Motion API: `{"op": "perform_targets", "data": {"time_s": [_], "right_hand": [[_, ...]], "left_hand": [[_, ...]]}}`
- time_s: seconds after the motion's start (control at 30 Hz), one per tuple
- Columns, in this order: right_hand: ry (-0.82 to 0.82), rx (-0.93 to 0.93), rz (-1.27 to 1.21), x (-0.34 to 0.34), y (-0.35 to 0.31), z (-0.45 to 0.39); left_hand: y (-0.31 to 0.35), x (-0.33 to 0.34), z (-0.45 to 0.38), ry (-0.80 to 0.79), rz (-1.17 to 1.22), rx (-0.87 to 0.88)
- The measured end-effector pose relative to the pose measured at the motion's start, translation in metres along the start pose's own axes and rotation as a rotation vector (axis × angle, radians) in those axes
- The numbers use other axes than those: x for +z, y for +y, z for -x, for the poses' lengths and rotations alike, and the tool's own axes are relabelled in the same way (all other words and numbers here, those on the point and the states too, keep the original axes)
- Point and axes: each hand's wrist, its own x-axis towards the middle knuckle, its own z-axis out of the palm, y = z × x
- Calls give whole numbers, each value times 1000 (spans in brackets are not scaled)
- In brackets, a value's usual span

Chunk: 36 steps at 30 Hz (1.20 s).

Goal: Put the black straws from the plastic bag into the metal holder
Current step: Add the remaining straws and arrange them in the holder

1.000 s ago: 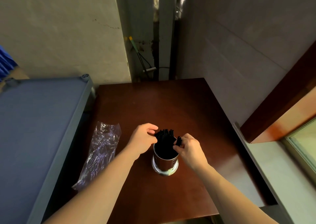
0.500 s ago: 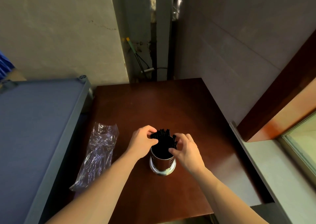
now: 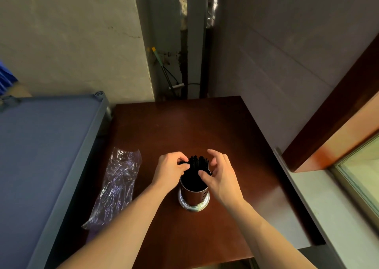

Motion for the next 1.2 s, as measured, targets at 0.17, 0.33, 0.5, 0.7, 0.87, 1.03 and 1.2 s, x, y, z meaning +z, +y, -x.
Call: {"op": "perform_targets", "data": {"time_s": [0.17, 0.33, 0.5, 0.7, 0.87, 1.03, 1.2], "right_hand": [[-2, -45, 17, -1, -5, 2], [10, -61, -12, 1, -10, 1], [-1, -8, -94, 1, -21, 3], [-73, 94, -228, 4, -37, 16], [-301, 171, -494, 16, -56, 34], [-436, 291, -1006, 27, -87, 33], [-290, 333, -1350, 26, -100, 14]], "left_hand": [[9, -11, 3, 34, 32, 28], [18, -25, 4, 63, 13, 113], [31, -46, 5, 87, 26, 168], [56, -91, 4, 110, 101, 228], [65, -120, 5, 153, 278, 219], [63, -128, 9, 142, 531, 217], [53, -119, 12, 110, 764, 130]]}}
